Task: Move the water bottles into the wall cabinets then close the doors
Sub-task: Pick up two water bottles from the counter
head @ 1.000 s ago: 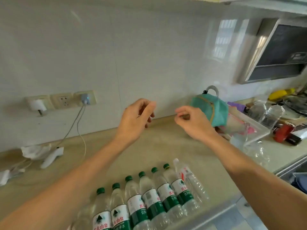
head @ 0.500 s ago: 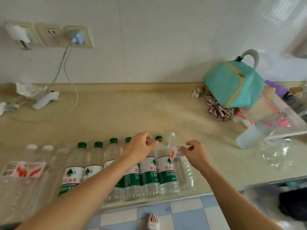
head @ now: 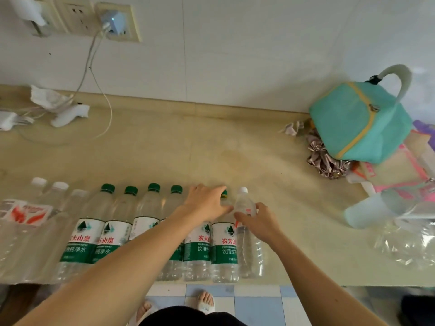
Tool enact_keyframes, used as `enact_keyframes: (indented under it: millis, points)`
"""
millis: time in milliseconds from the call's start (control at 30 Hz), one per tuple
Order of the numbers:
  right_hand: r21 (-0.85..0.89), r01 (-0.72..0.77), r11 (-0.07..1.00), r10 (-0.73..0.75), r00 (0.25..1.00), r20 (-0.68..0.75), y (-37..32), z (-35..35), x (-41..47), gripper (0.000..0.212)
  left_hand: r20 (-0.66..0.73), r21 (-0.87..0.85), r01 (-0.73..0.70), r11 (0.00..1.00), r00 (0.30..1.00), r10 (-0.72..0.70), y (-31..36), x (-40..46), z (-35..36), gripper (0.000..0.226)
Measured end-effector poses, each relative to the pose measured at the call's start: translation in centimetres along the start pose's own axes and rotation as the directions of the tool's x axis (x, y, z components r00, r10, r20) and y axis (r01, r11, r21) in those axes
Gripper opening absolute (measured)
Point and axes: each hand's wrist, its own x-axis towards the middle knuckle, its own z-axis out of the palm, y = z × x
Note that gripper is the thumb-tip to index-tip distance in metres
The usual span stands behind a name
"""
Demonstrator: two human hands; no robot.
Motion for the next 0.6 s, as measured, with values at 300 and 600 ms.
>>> enact_keyframes:
  millis: [300,600]
  points:
    - [0.279,-0.047,0.959,0.054,0.998,-0.018,1.2,-1.6,0.0,0.034,0.018,-0.417,-0.057,0.907,0.997,0.071,2.0,1.0,-2.1,0.043]
    - [0.360,0.325,0.874,-0.185,0.910,-0.372,-1.1,-6.6,-1.2,0.066,-0.335,-0.413,-0.364,0.835,0.913,0.233,2.9,0.6,-8.5,0.031]
